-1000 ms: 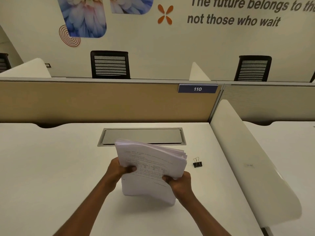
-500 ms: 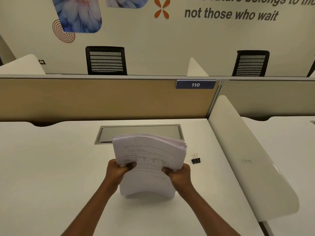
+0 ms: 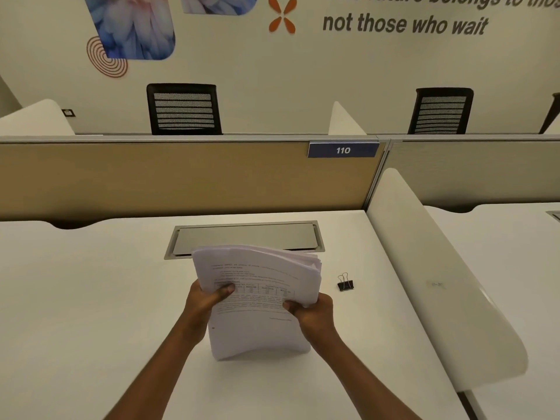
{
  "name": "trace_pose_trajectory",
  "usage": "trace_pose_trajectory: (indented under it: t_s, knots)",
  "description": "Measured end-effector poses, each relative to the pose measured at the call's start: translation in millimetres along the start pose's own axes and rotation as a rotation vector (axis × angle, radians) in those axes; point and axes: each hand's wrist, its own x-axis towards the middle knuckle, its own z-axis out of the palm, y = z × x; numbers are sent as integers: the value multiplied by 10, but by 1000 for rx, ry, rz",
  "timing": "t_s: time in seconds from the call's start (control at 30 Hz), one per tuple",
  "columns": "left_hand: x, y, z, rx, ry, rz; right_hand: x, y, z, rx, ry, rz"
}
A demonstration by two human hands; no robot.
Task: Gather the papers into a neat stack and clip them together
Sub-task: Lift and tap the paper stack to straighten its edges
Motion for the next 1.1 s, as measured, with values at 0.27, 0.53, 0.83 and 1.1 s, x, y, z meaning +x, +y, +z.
trace_pose_trajectory:
  t_s: [0.27, 0.53, 0.83, 1.1]
  knots:
    - [57, 39, 70, 75, 49, -21, 46, -32, -20, 22, 23, -3]
    - [133, 316, 70, 75, 0, 60, 72, -23, -31, 33, 23, -1]
    - [163, 352, 95, 70, -80, 3, 72, -8, -63, 24, -33, -41]
    - [134, 371, 101, 76, -44, 21, 76, -9, -86, 26, -63, -36]
